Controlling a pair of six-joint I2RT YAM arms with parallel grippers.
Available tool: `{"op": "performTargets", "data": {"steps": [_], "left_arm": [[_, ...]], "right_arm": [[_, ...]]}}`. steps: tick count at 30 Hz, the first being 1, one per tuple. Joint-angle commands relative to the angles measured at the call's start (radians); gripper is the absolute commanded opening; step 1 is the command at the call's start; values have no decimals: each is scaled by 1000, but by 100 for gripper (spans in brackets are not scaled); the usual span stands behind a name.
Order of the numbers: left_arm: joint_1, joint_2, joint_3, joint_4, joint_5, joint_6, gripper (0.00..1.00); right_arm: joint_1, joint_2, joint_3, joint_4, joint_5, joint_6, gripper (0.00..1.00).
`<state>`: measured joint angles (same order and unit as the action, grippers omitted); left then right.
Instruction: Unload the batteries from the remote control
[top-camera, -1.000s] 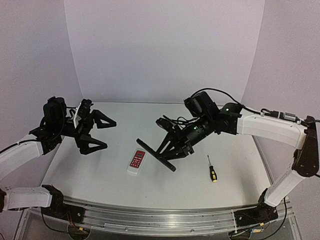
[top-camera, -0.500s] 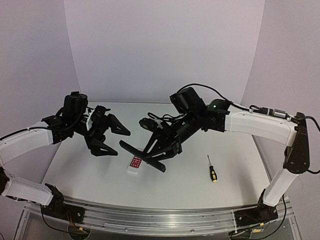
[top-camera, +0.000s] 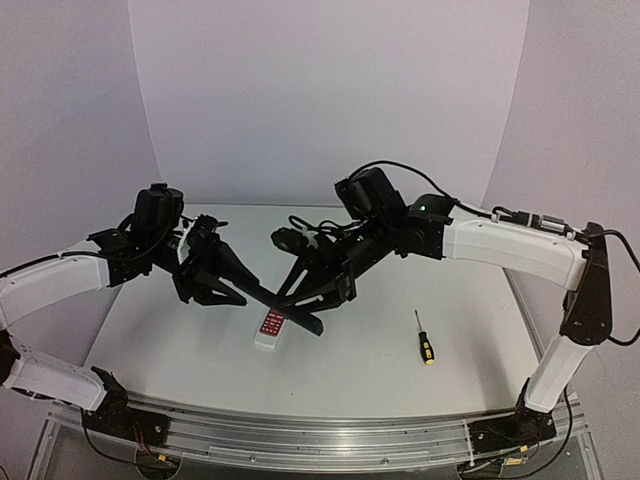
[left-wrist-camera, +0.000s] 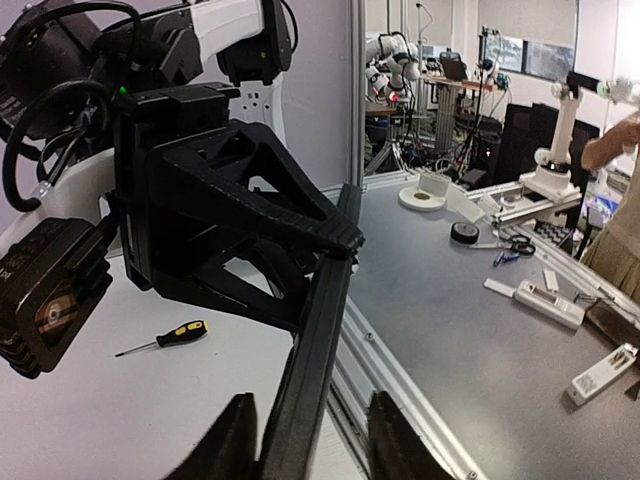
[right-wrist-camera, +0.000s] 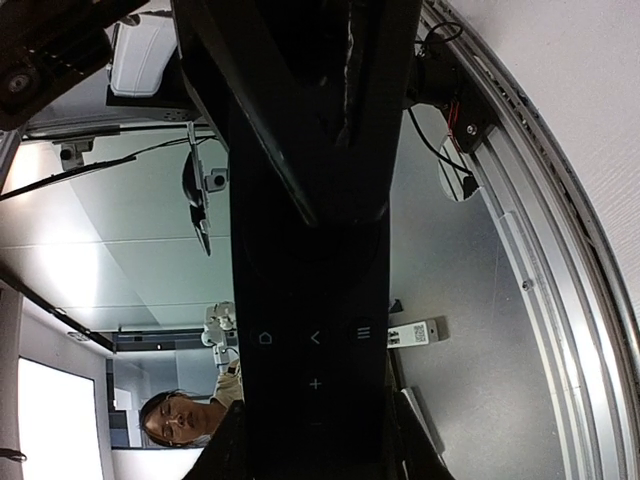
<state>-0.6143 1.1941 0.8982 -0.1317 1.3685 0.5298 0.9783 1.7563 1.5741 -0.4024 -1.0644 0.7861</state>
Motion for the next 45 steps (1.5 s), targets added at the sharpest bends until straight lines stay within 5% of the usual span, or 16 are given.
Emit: {"op": "performTargets", "data": {"steps": [1,2,5,9,12,18,22,32,45], "left_arm": [[-7,-1,54,-1,31,-2,15],[-7,-3,53,14,32,-16,3],[-7,-24,39,67,29,-91,0],[-7,-71,-23,258,-46,-319,0],[-7,-112,-113,442,-205,-574,0],[-7,-157,-206,491,-457,-908,0],[-8,-134,-212,419,-563,-1072,0],[-10,-118,-294,507,-521,-1248,0],[-10,-147,-320,497,-549,-1340,0]], "right_arm": [[2,15,46,52,-29,29,9],[2,15,45,52,-26,28,11],[2,9,39,53,3,19,22],[-3,-34,19,51,69,-23,65],[-12,-120,-40,49,188,-67,83],[-22,-337,-240,49,613,-203,86],[-20,-437,-349,52,767,-262,86],[-21,-364,-414,199,881,-254,84],[-19,-202,-352,376,797,-233,77]]}}
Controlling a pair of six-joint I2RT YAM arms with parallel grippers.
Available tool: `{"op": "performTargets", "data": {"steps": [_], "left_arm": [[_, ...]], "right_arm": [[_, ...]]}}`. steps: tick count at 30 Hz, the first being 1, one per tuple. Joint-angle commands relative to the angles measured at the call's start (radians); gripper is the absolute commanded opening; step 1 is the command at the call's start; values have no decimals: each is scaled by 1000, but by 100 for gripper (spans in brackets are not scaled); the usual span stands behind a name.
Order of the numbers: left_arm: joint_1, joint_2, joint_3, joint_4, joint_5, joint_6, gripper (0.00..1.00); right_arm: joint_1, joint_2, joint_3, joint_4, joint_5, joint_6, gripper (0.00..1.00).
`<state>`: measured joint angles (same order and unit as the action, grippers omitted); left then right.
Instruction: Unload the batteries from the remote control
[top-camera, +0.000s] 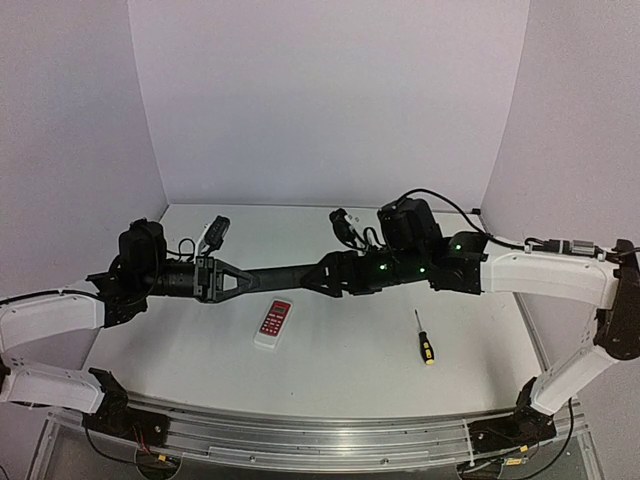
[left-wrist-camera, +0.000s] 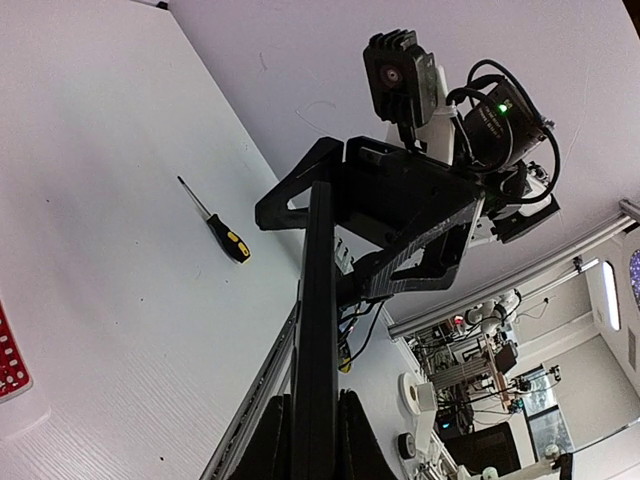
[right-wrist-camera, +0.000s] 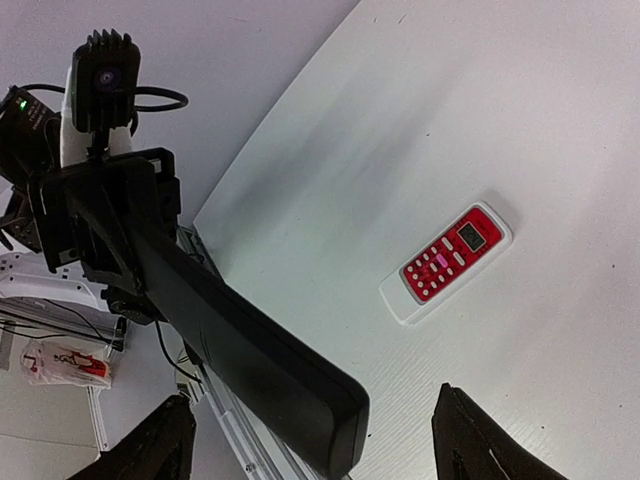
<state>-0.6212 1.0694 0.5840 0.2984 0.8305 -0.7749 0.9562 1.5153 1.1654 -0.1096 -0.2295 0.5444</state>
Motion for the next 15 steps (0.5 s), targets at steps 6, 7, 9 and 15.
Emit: {"op": "performTargets", "data": {"steps": [6,7,9,15], "left_arm": [[-3,-23,-15,109,9,-49,0],[-3,-23,-17,119,16,-52,0],[-3,-24,-18,135,27,-61,0],[-4,-25,-16,173,68,-68,0]], "right_arm": [[3,63,67,100,-25,23,70],[3,65,68,102,-26,24,68],[3,67,67,102,-26,28,62],[2,64,54,102,-29,37,44]]}}
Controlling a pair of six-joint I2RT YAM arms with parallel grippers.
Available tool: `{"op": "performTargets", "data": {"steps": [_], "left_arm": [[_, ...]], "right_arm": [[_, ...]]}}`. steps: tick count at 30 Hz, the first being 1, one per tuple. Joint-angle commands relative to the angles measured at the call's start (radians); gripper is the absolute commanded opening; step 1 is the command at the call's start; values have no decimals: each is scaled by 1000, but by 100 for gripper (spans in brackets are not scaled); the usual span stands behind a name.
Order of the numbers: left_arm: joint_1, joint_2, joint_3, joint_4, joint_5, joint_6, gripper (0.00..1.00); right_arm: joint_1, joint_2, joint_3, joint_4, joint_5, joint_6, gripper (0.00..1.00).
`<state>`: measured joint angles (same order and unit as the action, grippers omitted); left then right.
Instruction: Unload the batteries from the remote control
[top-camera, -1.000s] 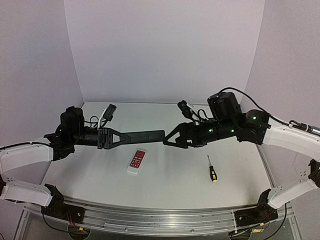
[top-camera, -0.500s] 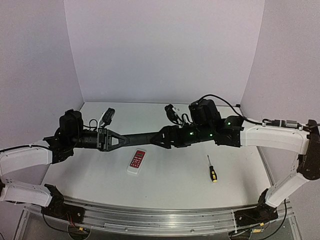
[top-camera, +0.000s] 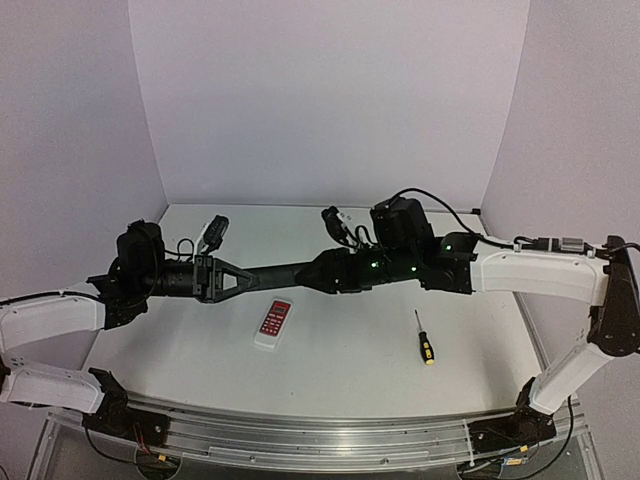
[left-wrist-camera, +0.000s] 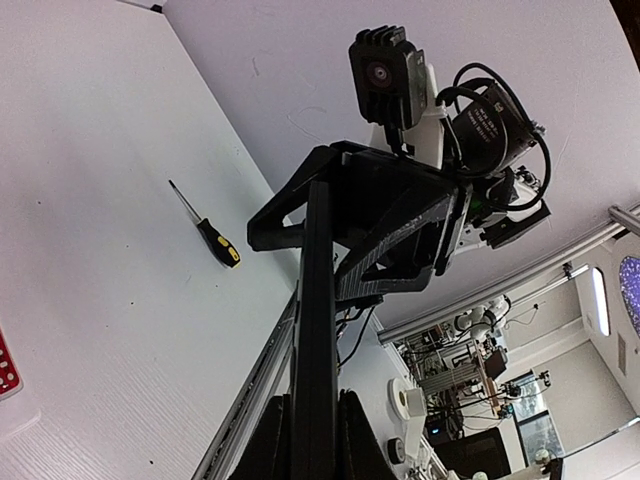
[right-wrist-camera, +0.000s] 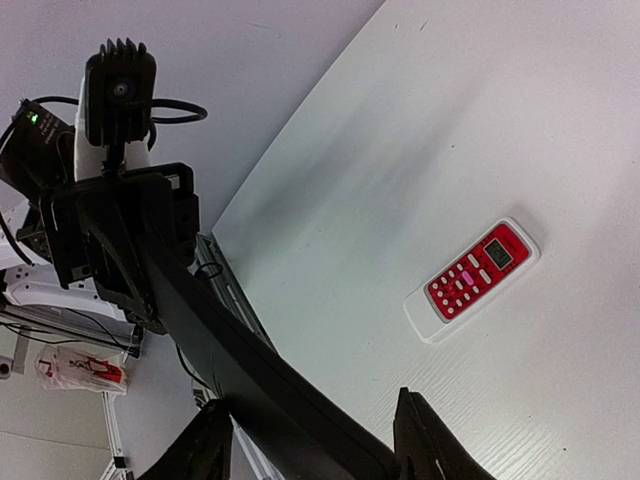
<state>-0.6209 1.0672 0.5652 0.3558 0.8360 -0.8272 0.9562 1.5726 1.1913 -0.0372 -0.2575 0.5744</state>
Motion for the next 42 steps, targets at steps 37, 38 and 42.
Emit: {"op": "performTargets", "data": {"steps": [37,38,42], "left_arm": [[-5,19,78,-82,50,80,0],[-5,25,83,-98,40,88,0],[-6,44,86,-113,33,98,0]], "right_arm": [[2,14,92,-272,189,1,15],[2,18,101,-292,202,1,15],[2,33,119,-352,233,1,14]]}}
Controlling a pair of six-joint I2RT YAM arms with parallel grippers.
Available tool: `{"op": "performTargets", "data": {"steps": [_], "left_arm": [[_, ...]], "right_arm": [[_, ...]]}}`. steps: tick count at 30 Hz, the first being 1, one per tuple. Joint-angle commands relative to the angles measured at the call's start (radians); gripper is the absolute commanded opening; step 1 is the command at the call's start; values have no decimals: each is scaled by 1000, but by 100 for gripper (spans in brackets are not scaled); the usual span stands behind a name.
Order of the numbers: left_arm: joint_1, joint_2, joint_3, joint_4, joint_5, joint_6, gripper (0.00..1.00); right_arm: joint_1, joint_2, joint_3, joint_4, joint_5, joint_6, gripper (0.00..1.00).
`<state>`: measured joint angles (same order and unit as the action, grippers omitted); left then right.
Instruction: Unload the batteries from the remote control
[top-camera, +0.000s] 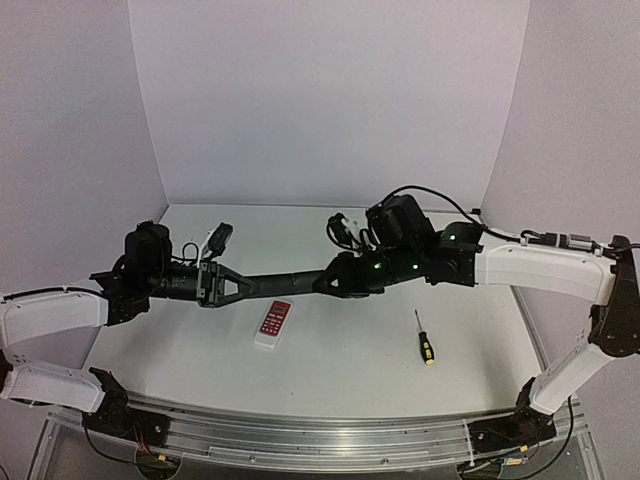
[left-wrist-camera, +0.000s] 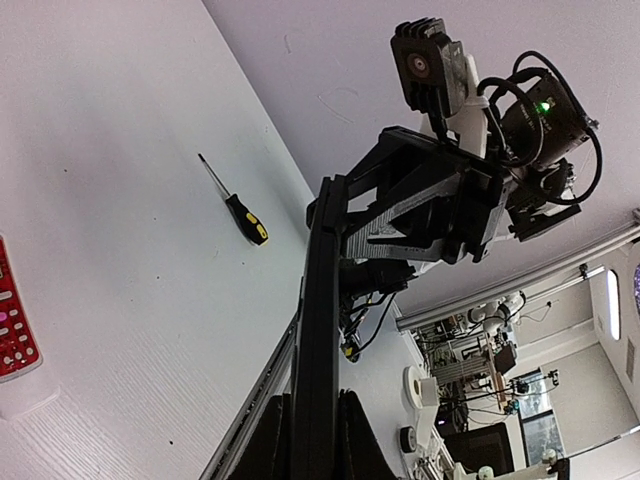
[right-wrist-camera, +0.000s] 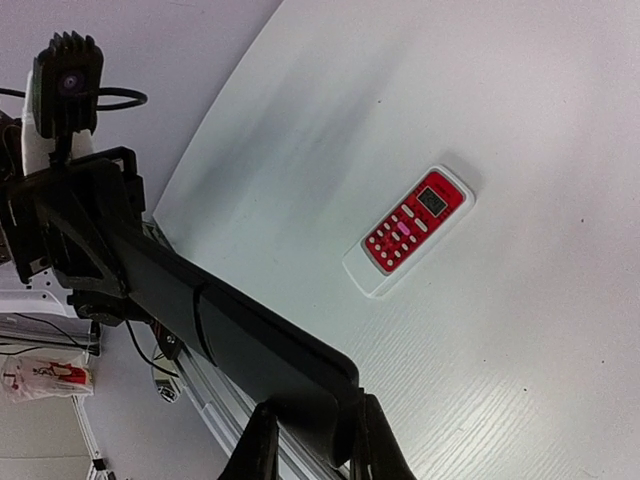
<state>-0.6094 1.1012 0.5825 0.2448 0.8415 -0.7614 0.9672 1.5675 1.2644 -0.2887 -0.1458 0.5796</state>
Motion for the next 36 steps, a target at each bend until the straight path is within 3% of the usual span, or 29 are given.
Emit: {"op": "performTargets", "data": {"steps": [1,6,13,23,29,32,36], "left_arm": [[-18,14,69,-2,28,33,0],[-18,22,68,18,42,34,0],[-18,32,55,77,72,10,0],[-18,88,50,114,77,-26,0],[-18,121,61,102,98,-50,0],[-18,143,73,86,117,-67,0],[-18,175,92,59,153,-93,0]], "right_arm": [[-9,40,48,-110,124,-5,14],[-9,45,47,-135,138,-5,20],[-9,50,62,-129,100,-17,16],[-9,32,45,-112,91,-30,23],[-9,-67,-30,-152,119,-134,41],[-9,-116,-37,-214,88,-289,61],[-9,-167,-44,-243,29,-521,73]]}}
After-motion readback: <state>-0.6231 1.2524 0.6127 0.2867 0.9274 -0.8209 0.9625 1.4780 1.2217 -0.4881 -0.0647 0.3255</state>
